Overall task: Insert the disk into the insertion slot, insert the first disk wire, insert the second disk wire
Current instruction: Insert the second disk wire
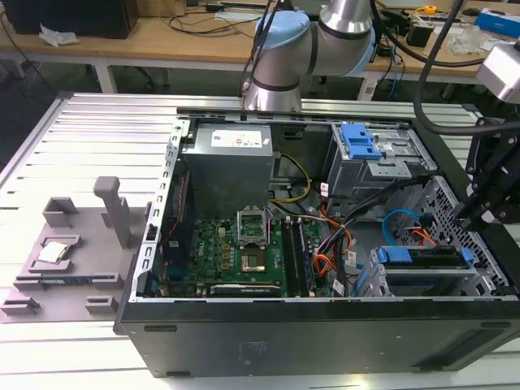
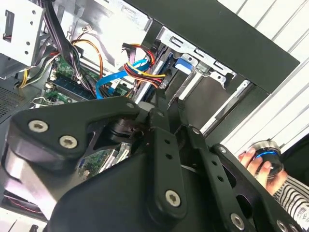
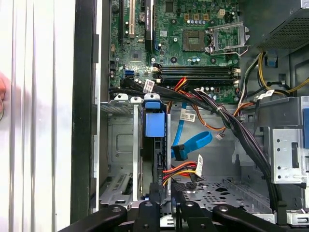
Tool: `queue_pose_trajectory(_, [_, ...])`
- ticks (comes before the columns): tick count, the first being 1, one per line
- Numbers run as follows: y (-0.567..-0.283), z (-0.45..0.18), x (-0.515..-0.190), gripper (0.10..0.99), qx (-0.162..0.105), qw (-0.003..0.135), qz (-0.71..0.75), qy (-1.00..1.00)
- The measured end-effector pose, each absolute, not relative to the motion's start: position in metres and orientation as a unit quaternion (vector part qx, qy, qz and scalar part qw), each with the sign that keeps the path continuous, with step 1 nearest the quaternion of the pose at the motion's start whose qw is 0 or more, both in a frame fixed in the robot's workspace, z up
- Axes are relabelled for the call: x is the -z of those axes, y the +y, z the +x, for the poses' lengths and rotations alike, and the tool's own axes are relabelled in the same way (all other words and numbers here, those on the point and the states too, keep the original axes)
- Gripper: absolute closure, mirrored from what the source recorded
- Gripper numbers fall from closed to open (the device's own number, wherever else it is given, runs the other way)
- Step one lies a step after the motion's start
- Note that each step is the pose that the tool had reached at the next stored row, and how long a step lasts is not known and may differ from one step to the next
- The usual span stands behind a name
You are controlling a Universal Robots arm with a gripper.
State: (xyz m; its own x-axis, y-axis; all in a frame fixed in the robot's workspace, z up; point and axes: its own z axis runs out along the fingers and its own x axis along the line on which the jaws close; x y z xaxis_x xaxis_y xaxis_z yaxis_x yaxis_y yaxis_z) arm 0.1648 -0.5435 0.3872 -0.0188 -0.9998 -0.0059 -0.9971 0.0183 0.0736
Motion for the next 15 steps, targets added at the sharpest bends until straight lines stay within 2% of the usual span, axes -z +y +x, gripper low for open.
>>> queue_pose_trajectory(1, [-0.543, 0.164, -0.387, 0.847, 0.028, 0.024, 0.7, -0.713])
queue_pose_trajectory(7, [-0.527, 0.129, -0.377, 0.847, 0.028, 0.024, 0.701, -0.712])
queue_pose_trajectory(15, [-0.527, 0.121, -0.372, 0.847, 0.027, 0.025, 0.734, -0.679])
